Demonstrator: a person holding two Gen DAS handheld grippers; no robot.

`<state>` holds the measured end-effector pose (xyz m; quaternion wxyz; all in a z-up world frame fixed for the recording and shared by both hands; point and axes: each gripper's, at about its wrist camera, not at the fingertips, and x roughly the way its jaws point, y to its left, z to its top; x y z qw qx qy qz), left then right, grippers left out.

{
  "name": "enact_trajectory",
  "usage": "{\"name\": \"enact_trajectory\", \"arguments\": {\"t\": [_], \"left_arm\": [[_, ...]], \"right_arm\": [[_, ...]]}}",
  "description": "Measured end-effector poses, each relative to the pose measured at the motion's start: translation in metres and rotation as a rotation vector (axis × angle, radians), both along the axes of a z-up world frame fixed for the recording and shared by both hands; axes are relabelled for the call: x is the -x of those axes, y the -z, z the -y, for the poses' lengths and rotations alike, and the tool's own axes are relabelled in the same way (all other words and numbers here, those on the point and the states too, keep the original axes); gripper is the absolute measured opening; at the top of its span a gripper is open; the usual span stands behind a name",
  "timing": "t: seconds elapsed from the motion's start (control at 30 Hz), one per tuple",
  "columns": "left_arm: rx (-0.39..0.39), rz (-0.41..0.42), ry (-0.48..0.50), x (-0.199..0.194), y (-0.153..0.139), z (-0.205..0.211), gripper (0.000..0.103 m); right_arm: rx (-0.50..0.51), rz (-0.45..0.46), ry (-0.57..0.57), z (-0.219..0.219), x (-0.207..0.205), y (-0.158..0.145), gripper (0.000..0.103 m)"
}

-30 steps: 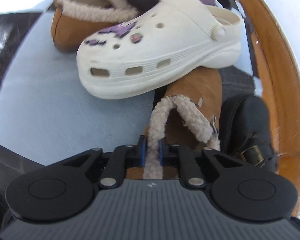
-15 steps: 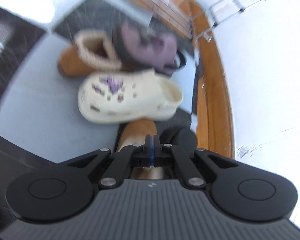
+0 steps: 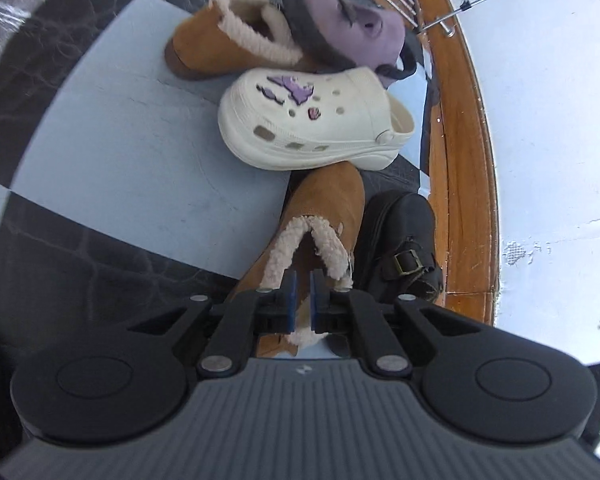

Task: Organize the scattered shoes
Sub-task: 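Pull the brown slipper out of the pile with the left tool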

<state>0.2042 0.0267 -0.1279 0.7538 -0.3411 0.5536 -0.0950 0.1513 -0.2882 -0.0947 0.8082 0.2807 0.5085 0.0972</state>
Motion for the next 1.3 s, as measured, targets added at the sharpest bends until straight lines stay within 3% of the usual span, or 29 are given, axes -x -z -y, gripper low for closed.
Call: {"name": "enact_trajectory", "arguments": {"t": [0.07, 0.17, 0.3, 0.43, 0.57, 0.73, 0.8, 0.87, 0.93, 1.0, 1.3], "left_arm": [[-0.001, -0.020, 0.010, -0.005, 0.010, 0.009, 0.019], [0.033, -0.030, 0.010, -0.010, 0.019, 0.017, 0.019], [-0.064, -0.017, 0.063, -0.014, 0.017, 0.030, 0.022], [-0.093, 0.005, 0.110, -0.017, 0.006, 0.035, 0.031], [-0.118, 0.047, 0.116, -0.015, -0.009, 0.033, 0.053], [-0.291, 0.035, 0.116, -0.017, -0.006, 0.036, 0.061], [-0.296, 0.009, 0.124, -0.017, 0.005, 0.036, 0.061], [-0.247, -0.014, 0.122, -0.017, 0.017, 0.036, 0.063], [-0.234, -0.028, 0.117, -0.016, 0.026, 0.039, 0.061], [-0.279, -0.062, 0.065, -0.015, 0.040, 0.042, 0.017], [-0.325, -0.056, -0.004, -0.006, 0.043, 0.054, 0.011]], "right_arm": [[0.005, -0.013, 0.004, 0.008, 0.000, 0.002, 0.075], [0.018, -0.024, 0.010, 0.021, -0.003, 0.005, 0.075], [0.005, -0.042, 0.025, 0.036, -0.009, 0.014, 0.075], [-0.025, -0.075, 0.033, 0.043, -0.014, 0.027, 0.075], [-0.035, -0.101, 0.017, 0.041, -0.016, 0.035, 0.075], [-0.014, -0.107, 0.001, 0.035, -0.017, 0.037, 0.075], [-0.009, -0.108, -0.010, 0.032, -0.017, 0.036, 0.075], [-0.004, -0.108, -0.023, 0.030, -0.017, 0.035, 0.075], [0.006, -0.109, -0.031, 0.029, -0.018, 0.035, 0.076], [0.008, -0.115, -0.027, 0.029, -0.018, 0.037, 0.077], [-0.003, -0.167, -0.009, 0.034, -0.022, 0.052, 0.077]]}}
